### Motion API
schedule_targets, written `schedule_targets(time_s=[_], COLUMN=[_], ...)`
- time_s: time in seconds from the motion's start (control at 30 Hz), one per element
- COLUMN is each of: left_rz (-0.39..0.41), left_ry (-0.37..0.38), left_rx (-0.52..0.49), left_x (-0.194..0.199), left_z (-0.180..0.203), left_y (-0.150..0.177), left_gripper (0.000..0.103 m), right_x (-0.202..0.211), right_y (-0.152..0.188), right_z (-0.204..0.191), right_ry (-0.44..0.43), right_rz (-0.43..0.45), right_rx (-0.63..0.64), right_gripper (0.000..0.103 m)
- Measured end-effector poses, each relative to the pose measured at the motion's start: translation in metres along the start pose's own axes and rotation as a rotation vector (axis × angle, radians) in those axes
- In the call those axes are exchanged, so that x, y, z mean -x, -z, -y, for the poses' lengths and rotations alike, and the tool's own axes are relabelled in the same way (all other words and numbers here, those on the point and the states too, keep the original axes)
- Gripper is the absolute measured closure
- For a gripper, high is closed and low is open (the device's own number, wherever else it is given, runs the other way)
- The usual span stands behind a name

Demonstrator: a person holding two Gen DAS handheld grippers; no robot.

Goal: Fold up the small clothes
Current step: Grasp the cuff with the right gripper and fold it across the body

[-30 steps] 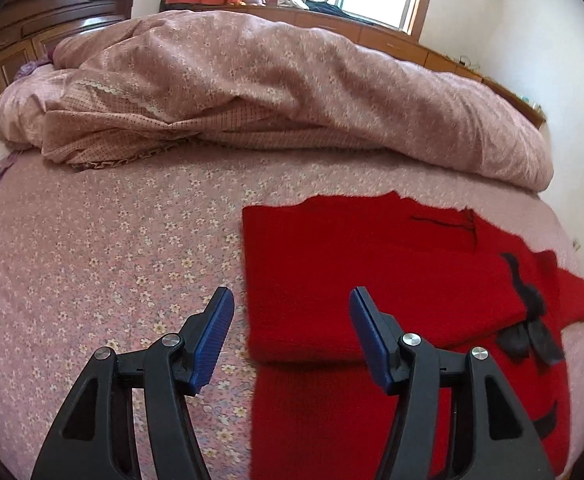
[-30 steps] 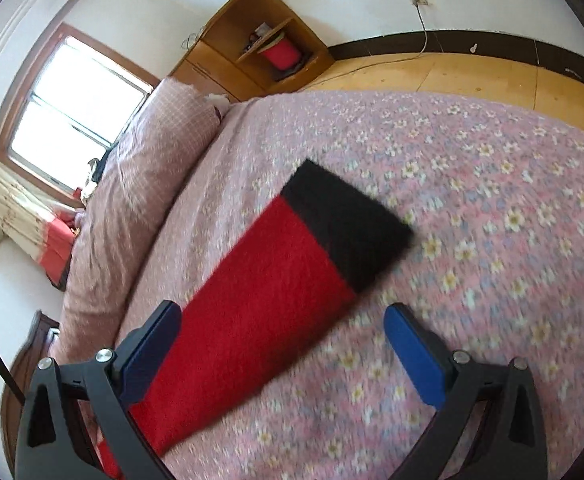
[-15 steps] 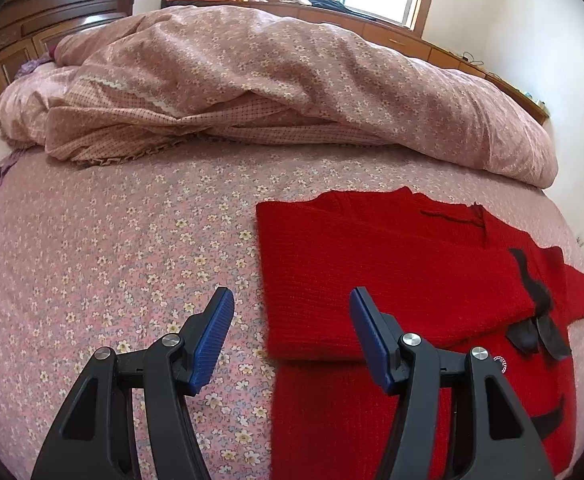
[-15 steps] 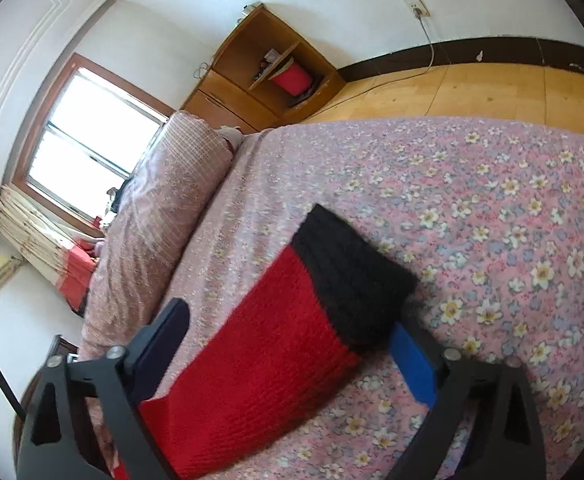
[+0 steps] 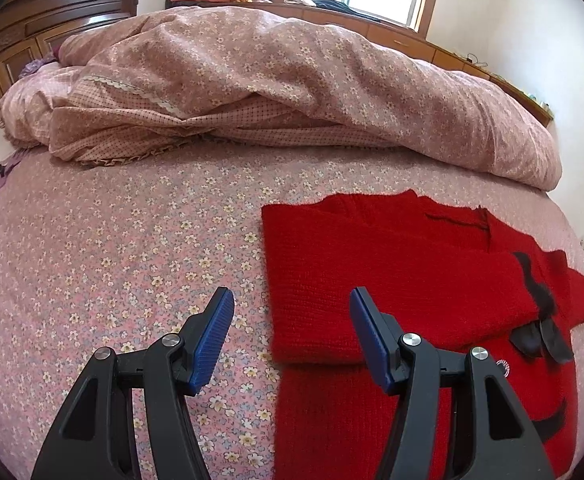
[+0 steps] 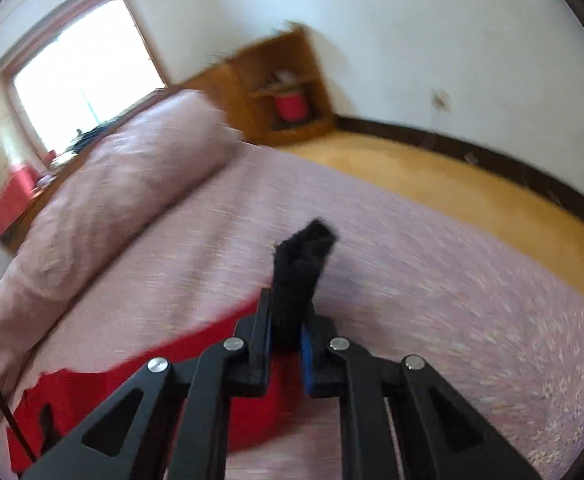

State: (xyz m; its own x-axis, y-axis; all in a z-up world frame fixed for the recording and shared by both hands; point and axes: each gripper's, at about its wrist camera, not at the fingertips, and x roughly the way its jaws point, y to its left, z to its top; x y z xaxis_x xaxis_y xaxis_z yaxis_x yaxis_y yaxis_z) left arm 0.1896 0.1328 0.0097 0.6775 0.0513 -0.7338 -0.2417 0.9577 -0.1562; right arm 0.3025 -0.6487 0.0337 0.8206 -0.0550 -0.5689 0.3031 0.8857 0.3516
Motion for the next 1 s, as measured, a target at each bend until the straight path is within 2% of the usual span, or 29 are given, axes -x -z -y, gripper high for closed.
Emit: schedule_targets(time_s=[0.13,0.27,0.43,0.57,0.63,0.77,0.87,1.0], left_rz=[0.011,0.034,0.043,0.040,0.017,-0.002,-0.004,-0.002], left_ry=[0.010,0.003,0.024,0.015,0.013,0.019,0.031,0.037], left_rx=[0.008,-0.002,0.016,0.019,0.016,0.013,0.034,0.057], left_x=[0.004,0.011,0.018,0.016,0.011,0.007,0.008,0.010], left_z=[-0.001,-0.003,-0.013,-0.025,-0.032,-0.042,-0.050,-0.056], left_y=[-0.005,-0.008,-0.013,-0.013,-0.011,-0.010,-0.012,-0.014], left_gripper=[0.049,0.049,0.049,0.049,0.049,0.049,0.049,0.049], right_x=[0.031,0.069,0.103,0.099,0.092,0.063,0.050,0.044], right_y=[-0.008,0.007,0.059,0.131,0.172,0.222,0.241,0.269], right_z=[-0.091,-0.203,-0.345,-0.436,-0.461,-0.491,-0.488,-0.502], right_ry=[-0.142,-0.307,-0.505,-0.588,-0.597,-0.559,-0.576,-0.599], right_rz=[0.056,0.096,0.107,0.066,0.011,-0.103,-0.157,-0.169], right_rx=[0.119,0.240,0.360,0.395,0.430,0.487,0.493,0.545], right_gripper=[0.092,0.092,0.092,0.092,0.092,0.092,0.092,0.092])
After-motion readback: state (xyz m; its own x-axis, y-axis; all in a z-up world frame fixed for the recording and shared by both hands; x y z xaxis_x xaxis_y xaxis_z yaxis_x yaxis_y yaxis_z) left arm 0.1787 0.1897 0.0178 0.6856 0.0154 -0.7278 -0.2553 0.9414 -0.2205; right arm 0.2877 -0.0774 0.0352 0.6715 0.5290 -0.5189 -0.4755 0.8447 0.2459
